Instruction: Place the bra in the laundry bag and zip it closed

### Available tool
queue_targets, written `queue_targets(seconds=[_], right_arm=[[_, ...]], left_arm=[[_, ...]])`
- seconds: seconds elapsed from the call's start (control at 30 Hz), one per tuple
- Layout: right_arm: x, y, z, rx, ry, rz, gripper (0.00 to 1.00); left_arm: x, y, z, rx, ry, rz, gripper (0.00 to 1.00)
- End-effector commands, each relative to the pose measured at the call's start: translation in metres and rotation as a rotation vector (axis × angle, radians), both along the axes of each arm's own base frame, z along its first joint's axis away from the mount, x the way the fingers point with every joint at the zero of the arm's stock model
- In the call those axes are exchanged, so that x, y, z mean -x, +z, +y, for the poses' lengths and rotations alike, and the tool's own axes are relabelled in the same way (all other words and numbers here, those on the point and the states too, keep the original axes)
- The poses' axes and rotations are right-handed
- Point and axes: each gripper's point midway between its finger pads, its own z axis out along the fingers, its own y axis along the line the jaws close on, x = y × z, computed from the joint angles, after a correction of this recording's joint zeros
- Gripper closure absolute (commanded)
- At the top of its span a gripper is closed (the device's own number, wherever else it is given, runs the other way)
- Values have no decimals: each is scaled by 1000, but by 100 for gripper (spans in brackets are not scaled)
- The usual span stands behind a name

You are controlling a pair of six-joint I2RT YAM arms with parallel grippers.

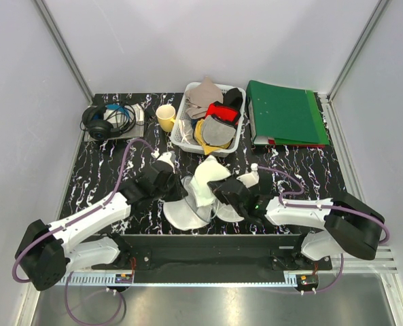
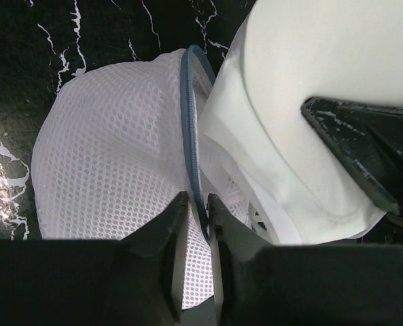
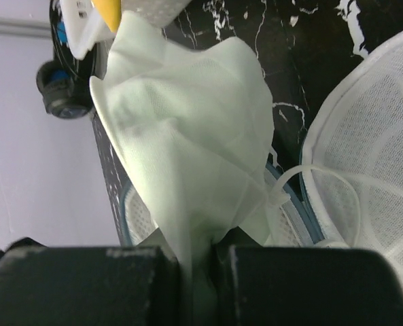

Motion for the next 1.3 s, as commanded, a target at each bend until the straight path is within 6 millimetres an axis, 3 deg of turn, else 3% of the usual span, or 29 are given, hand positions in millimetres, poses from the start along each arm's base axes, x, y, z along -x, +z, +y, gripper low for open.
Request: queue_targets(seconds=[0.0, 0.27, 0.4, 0.53, 0.63, 0.77, 0.87, 0.9, 0.97, 1.03, 1.17, 1.27], right_arm=[[11, 4, 15, 27, 137, -53, 100], [50, -4, 50, 49, 497, -98, 100], [58, -13, 57, 45, 557, -91, 100], [69, -19, 81, -2, 679, -82, 100], [73, -27, 100, -38, 744, -79, 100], [66, -37, 107, -75, 750, -86, 100], [65, -38, 106, -99, 760, -84, 100], [65, -39, 105, -93, 766, -89, 100], [65, -39, 103, -73, 773, -87, 100], [65, -38, 101, -65, 773, -91, 100], [67, -37, 99, -60, 783, -95, 100], [67, -36, 101, -69, 793, -96, 100]], left_arm=[[-8, 14, -4, 21, -10, -53, 100], [-7, 31, -10, 56, -35, -73, 100], [-2, 41, -13, 89, -55, -76, 100], [3, 43, -15, 110, -72, -66, 100], [7, 45, -22, 122, -103, -53, 100], [11, 46, -26, 126, -128, -33, 98], [13, 45, -9, 91, -79, -52, 69], [13, 43, -2, 69, -50, -63, 51], [14, 47, 17, 36, 15, -86, 40], [12, 40, 43, -45, 111, -95, 39], [5, 25, 87, -152, 313, -90, 49], [-1, 1, 105, -193, 388, -25, 67]])
